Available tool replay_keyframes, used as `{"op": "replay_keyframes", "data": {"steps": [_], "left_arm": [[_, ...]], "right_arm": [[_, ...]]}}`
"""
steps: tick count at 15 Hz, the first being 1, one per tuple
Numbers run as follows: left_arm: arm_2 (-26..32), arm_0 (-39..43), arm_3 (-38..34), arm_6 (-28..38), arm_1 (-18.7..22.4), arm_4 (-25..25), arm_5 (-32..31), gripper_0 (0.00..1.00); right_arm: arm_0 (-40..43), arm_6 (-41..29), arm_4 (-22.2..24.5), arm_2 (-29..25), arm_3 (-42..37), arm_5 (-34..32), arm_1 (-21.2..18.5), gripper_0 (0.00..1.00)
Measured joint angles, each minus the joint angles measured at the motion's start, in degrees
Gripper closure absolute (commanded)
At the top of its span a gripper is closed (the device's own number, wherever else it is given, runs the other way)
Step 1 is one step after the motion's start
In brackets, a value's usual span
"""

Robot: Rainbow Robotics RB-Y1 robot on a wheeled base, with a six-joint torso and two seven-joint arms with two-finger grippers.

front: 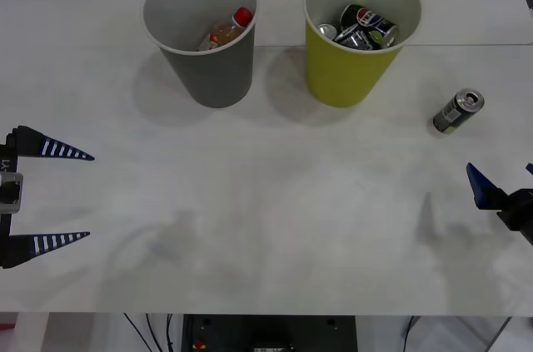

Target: Put the can into the green bin and the plastic bottle into the gray bin

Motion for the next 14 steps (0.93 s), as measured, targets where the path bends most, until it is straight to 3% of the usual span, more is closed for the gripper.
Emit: {"op": "replay_keyframes", "data": {"steps": [3,5,9,14], "left_arm": [[0.00,0.00,0.00,0.00,0.00,0.00,0.00,0.00],[0.00,0.00,0.00,0.00,0.00,0.00,0.00,0.00],[0.00,0.00,0.00,0.00,0.00,0.00,0.00,0.00],[0.00,0.00,0.00,0.00,0.00,0.00,0.00,0.00]], "right_arm": [[-10.47,-1.07,-2.08,12.42,5.32,8.73,1.56,0.00],[-15.40,-1.95,-2.15,17.15,9.43,10.95,3.94,0.00],[-19.21,-2.78,-1.07,18.68,14.66,11.68,8.50,0.00],[-21.15,-2.48,0.23,18.76,15.66,11.61,10.86,0.00]]}}
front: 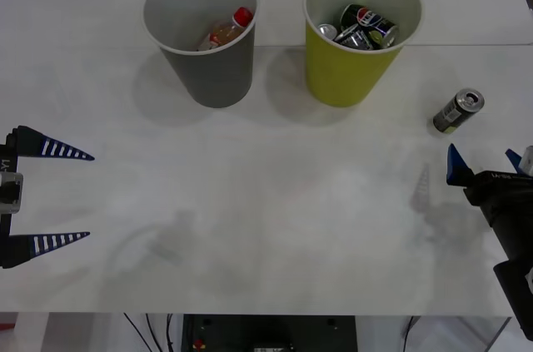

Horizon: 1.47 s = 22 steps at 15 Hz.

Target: Put the can into the green bin and the plastic bottle into the gray bin

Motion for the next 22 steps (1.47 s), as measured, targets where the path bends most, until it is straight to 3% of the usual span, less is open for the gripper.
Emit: {"op": "replay_keyframes", "data": {"steps": [16,22], "left_arm": [[0.00,0.00,0.00,0.00,0.00,0.00,0.00,0.00],[0.00,0.00,0.00,0.00,0.00,0.00,0.00,0.00]], "right_arm": [[-13.37,0.29,4.23,0.09,23.54,-1.70,16.42,0.00],[-17.22,0.31,4.22,0.09,29.50,-2.81,19.50,0.00]]}}
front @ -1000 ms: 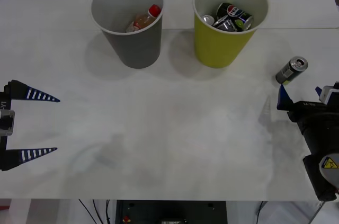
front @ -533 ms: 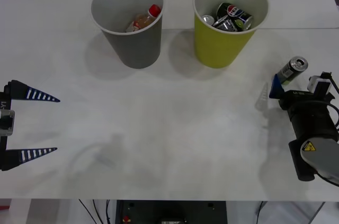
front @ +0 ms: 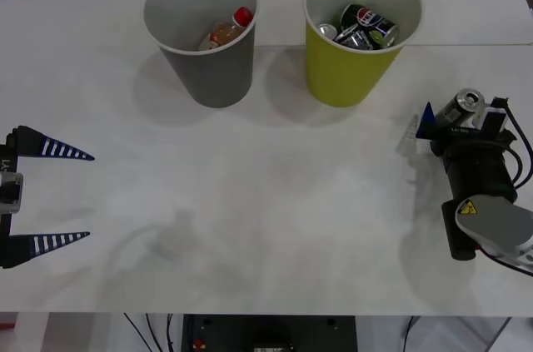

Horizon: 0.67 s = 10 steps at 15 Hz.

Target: Put the can into the green bin and the plastic bottle into the gray bin

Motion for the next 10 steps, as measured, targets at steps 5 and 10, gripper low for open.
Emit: {"op": "replay_keyframes", "data": {"steps": [5,10], "left_arm": [[0.00,0.00,0.00,0.00,0.00,0.00,0.00,0.00],[0.00,0.00,0.00,0.00,0.00,0.00,0.00,0.00]], "right_arm": [[-1.87,0.10,0.01,0.00,2.47,-1.11,0.83,0.39],[-1.83,0.25,-0.01,0.00,2.50,-1.26,0.85,1.00]]}}
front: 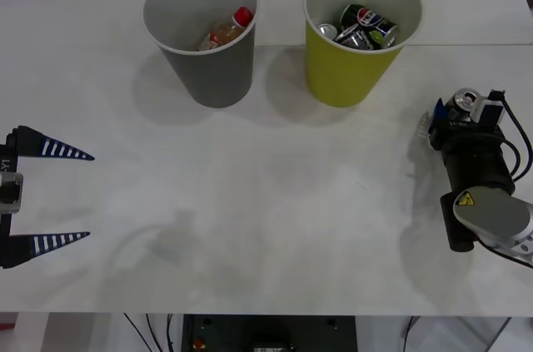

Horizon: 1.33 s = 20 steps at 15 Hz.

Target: Put the can into the green bin and the plastic bottle into the gray bin

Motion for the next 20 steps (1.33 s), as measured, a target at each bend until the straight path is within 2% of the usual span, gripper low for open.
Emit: {"op": "replay_keyframes", "data": {"steps": [9,11,13,17,20], "left_arm": [[0.00,0.00,0.00,0.00,0.00,0.00,0.00,0.00],[0.00,0.00,0.00,0.00,0.00,0.00,0.00,0.00],[0.00,0.00,0.00,0.00,0.00,0.00,0.00,0.00],[0.00,0.00,0.00,0.00,0.00,0.00,0.00,0.00],[0.00,0.00,0.00,0.00,0.00,0.00,0.00,0.00]], "right_arm": [[0.55,0.02,0.75,-0.14,-1.48,-0.68,-0.28,1.00],[2.44,0.11,2.76,-2.99,-4.25,-3.78,-1.35,1.00],[5.59,0.47,6.17,-7.78,-8.07,-9.35,-2.61,1.00],[13.35,1.12,13.98,-20.65,-16.84,-27.16,-5.42,1.00],[19.73,0.87,14.98,-30.28,-24.99,-41.79,-8.11,1.00]]}}
